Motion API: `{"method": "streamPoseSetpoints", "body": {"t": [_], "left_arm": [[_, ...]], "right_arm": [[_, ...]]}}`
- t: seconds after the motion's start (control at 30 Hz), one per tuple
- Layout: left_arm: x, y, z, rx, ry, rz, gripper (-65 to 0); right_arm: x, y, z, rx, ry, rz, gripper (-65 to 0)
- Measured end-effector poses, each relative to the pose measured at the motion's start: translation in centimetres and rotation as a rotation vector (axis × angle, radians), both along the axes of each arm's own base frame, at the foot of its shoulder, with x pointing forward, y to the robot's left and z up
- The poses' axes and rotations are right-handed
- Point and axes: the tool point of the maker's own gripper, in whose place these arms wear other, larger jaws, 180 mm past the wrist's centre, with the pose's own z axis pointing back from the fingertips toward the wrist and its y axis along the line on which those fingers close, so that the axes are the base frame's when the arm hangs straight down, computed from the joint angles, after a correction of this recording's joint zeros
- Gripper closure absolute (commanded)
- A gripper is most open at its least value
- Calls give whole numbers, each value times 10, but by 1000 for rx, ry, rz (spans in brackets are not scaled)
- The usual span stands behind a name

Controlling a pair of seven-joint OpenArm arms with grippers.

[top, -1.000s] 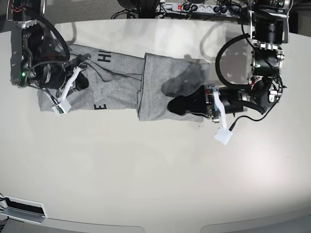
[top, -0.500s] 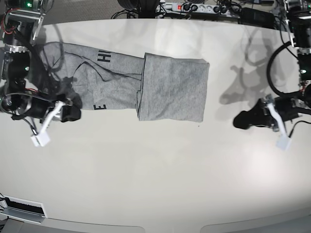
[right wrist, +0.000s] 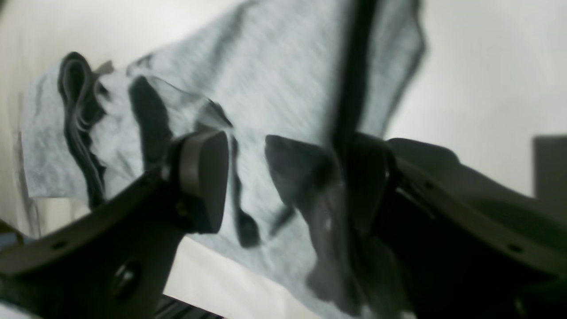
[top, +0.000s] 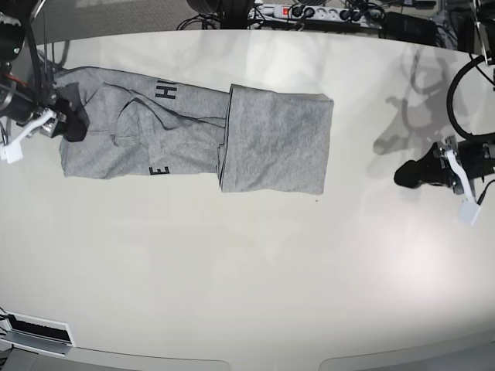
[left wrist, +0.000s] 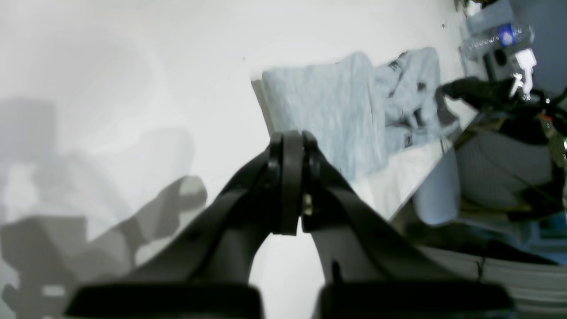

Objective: Layout the t-shirt on the table in an organized manner, then fold the t-shirt properly

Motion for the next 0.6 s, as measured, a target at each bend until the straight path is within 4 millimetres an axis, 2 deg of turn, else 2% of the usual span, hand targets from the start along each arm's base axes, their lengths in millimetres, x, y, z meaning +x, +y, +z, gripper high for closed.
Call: {"method": "streamPoseSetpoints", "body": {"t": [0.13, 0.3, 0.47, 0.6], "left_arm": [[-16, 0, -12, -1, 41, 7, 0], [-23, 1, -18, 3, 62, 8, 0], [-29, 1, -22, 5, 80, 6, 0], [-24, 1, -18, -6, 57, 20, 0]], "right_arm": [[-13, -17, 0, -13, -8, -68, -435], [-9, -17, 0, -5, -19, -77, -435], [-23, -11, -30, 80, 65, -121, -435], [-8, -6, -38, 162, 58, -164, -435]]}}
